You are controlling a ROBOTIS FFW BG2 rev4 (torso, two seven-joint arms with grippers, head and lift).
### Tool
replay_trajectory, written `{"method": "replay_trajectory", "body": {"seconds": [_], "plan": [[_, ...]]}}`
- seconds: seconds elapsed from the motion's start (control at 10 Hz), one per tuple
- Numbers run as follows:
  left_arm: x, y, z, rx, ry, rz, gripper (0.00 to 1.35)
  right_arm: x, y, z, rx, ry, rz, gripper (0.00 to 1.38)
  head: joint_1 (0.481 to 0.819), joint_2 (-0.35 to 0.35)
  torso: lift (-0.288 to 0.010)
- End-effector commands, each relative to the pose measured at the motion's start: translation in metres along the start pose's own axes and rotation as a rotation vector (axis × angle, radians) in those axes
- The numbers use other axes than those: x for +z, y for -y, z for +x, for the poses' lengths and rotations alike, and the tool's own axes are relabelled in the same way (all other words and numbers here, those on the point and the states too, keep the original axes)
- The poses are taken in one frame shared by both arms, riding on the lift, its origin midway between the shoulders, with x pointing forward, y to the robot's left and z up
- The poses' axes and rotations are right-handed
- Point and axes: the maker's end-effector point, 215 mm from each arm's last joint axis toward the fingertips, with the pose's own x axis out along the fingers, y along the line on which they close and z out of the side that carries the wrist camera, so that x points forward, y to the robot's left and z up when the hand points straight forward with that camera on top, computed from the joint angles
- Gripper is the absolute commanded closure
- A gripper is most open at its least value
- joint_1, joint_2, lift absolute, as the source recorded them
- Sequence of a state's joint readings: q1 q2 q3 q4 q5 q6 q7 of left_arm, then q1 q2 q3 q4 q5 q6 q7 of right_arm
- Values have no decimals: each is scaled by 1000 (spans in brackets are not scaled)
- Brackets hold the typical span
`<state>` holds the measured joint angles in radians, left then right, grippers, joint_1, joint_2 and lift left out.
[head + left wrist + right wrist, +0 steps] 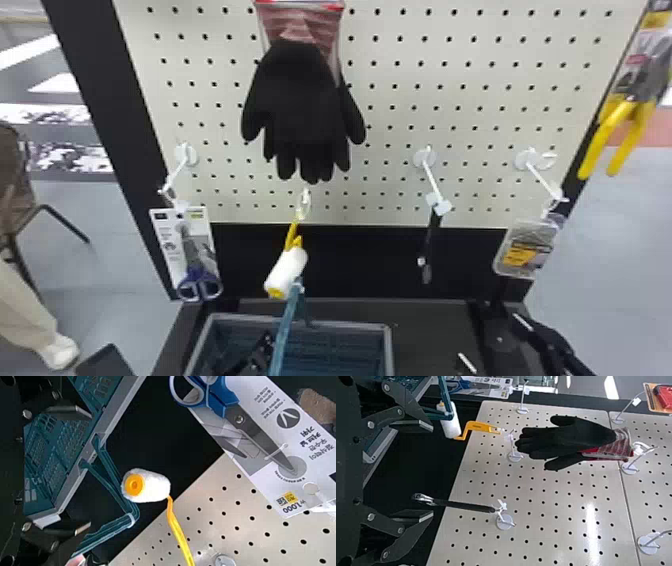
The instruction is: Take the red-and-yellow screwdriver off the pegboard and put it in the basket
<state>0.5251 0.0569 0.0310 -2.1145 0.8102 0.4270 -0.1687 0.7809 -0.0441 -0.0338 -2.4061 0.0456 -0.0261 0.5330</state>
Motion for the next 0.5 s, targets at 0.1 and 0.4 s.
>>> {"method": "replay_trajectory", "body": {"seconds": [0.1,0.4], "plan": [[1,-1,0,2,2,0,225,-1,0,0,-2,0,2,496,549,0,-100],[2,0,1,1,6,0,225,-1,1,1,-2,0,2,496,549,0,-100]]}}
